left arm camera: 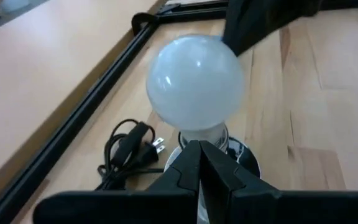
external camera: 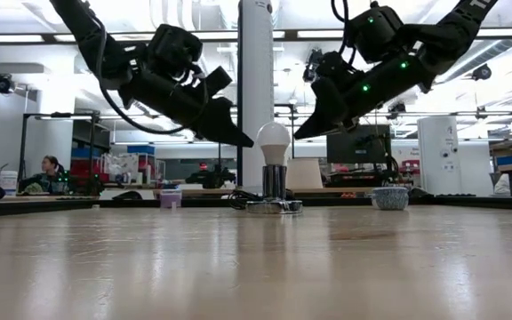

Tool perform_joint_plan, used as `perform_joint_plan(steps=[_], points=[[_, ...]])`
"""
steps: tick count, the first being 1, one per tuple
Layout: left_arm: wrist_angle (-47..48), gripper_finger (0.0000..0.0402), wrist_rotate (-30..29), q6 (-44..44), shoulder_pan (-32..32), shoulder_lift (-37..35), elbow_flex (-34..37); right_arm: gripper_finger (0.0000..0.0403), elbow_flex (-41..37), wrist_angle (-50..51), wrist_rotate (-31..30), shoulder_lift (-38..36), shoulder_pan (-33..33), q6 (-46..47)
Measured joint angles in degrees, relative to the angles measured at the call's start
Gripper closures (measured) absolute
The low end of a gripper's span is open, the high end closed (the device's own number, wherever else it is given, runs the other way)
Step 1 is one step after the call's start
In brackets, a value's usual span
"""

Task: Screw lightbulb
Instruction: Insert the bulb into the lamp

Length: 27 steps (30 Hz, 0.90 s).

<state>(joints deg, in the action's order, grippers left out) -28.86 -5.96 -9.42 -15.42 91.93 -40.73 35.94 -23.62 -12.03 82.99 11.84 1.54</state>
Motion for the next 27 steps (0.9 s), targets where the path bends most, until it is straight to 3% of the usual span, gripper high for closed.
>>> perform_joint_plan(steps=[9, 27], points=[[-0.5, 0.0401, 0.95, -1.1, 0.06, -0.8, -0.53, 0.0403, 0.0, 0.67, -3.07, 0.72, 2.07, -1.21], [-2.62, 0.0401, -1.65, -5.37, -1.21, -0.08, -0.5, 0.0403, 3.85, 1.03, 0.78, 4.1, 1.21, -1.38]])
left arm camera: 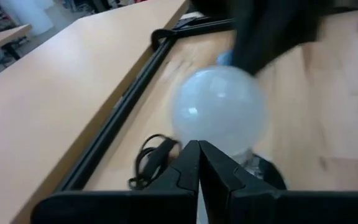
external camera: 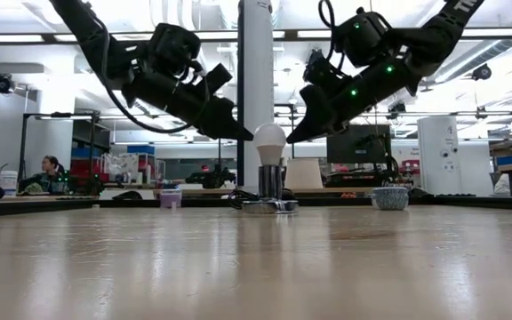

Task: Screw lightbulb
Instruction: Insert the bulb into the lamp

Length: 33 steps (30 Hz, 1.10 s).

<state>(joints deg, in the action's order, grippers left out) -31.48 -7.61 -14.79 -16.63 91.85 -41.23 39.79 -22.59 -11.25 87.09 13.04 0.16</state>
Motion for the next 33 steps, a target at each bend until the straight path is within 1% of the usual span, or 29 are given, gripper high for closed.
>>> perform_joint_plan(steps=[5, 8, 12, 15, 19, 21, 24, 28, 31, 33], points=[[0.09, 0.0401, 0.38, 0.18, -0.78, 0.02, 0.09, 0.0403, 0.08, 0.12, 0.16, 0.0, -1.13, 0.85], [1.24, 0.0401, 0.41, 0.24, -0.73, -0.09, 0.11, 0.0403, 0.13, 1.91, -0.51, -0.11, -1.09, 1.76], [3.1, 0.0401, 0.4, 0.94, -0.67, -1.38, 0.11, 0.0403, 0.13, 4.0, -4.09, -0.15, -1.05, 1.55], [4.8, 0.0401, 0.84, 2.02, -0.5, -1.79, 0.11, 0.0403, 0.13, 3.97, -5.08, -0.15, -0.43, 0.77], [6.42, 0.0401, 4.1, 1.71, -0.39, -1.66, 0.15, 0.0403, 0.13, 3.37, -5.21, -0.17, 1.42, -0.45], [6.05, 0.0401, 4.34, 1.74, -0.3, -1.36, 0.15, 0.0403, 0.24, 2.7, -4.23, -0.17, 2.08, -1.38], [5.86, 0.0401, 4.32, 1.75, -0.35, -1.31, 0.17, 0.0403, 0.24, 0.89, -1.08, -0.2, 2.46, -2.17], [4.74, 0.0401, 4.3, 1.75, -0.34, -1.31, 0.15, 0.0403, 0.26, 0.64, 0.13, -0.24, 2.46, -3.38], [2.97, 0.0401, 4.23, 1.01, -0.36, -1.07, 0.13, 0.0403, 0.26, 0.58, 2.45, -0.24, 2.46, -3.32], [2.68, 0.0401, 3.93, 0.61, -0.36, -0.98, 0.13, 0.0403, 0.26, 0.65, 2.59, -0.24, 2.22, -2.97]])
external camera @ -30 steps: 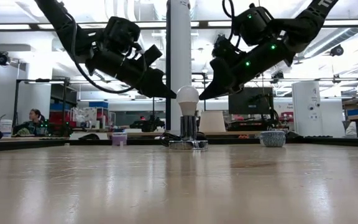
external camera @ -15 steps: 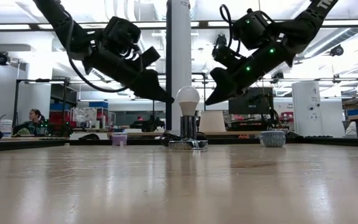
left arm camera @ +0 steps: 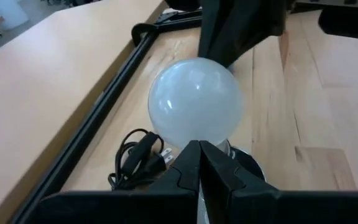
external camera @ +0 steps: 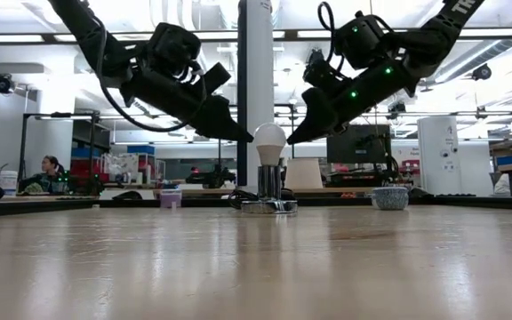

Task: Screw lightbulb
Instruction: Insert the bulb into the lamp

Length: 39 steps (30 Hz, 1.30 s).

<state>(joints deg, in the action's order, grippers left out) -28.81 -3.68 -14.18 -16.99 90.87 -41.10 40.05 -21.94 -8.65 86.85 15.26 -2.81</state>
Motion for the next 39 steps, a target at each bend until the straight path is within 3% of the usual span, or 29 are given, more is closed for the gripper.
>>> perform_joint_plan(steps=[8, 12, 20, 30, 39], points=[[0.99, 0.0401, -5.07, 2.04, -0.17, -0.02, 0.0, 0.0403, 0.0, 0.86, -0.06, 0.0, -2.57, 1.06], [5.3, 0.0401, -5.23, 5.17, 0.24, -1.47, 0.0, 0.0403, -0.02, 2.57, -3.4, 0.0, -2.5, 2.34], [5.57, 0.0401, 4.05, 4.81, 0.82, -2.19, -0.01, 0.0403, 0.0, 1.01, -4.8, 0.0, -0.66, 0.69], [2.38, 0.0401, 4.15, 2.97, 0.32, -2.17, 0.0, 0.0403, 0.02, -1.45, 0.6, 0.31, -0.58, -0.9], [2.7, 0.0401, -3.0, 2.87, 0.22, -2.14, 0.0, 0.0403, 0.02, -1.39, 1.65, 0.31, -2.16, 1.0]])
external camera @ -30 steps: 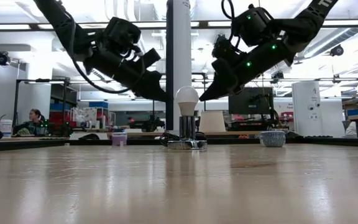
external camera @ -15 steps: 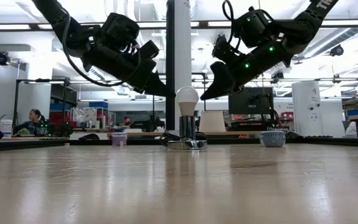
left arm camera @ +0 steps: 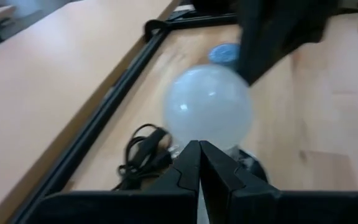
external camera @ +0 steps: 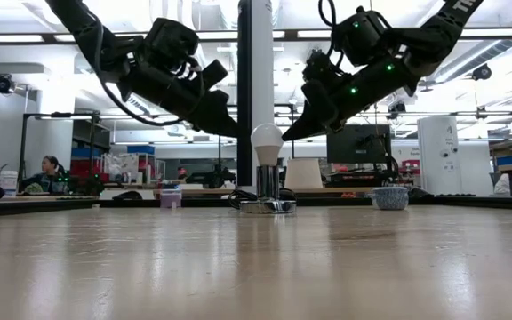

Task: Screw lightbulb
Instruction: Insert the bulb into the lamp

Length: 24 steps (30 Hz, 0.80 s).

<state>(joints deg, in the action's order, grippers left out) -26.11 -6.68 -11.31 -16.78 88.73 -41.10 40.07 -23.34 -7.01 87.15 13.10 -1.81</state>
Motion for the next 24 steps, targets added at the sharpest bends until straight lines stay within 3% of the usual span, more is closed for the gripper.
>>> perform_joint_plan(steps=[7, 11, 19, 24], points=[[3.31, 0.0401, -1.59, 0.79, 0.2, -1.02, 0.0, 0.0403, 0.0, 4.03, -4.48, 0.0, -0.48, 1.62], [4.23, 0.0401, 5.06, 0.96, 0.24, -1.44, 0.0, 0.0403, 0.0, 4.65, -7.32, 0.09, 0.17, 0.44], [0.03, 0.0401, 5.61, 0.38, 0.1, 0.87, -0.13, 0.0403, -0.01, -0.11, -4.56, 0.22, 1.37, -1.48], [-0.68, 0.0401, 2.54, -0.08, -0.16, 0.96, -0.13, 0.0403, 0.3, 0.13, -0.49, 0.24, 1.26, -1.73]])
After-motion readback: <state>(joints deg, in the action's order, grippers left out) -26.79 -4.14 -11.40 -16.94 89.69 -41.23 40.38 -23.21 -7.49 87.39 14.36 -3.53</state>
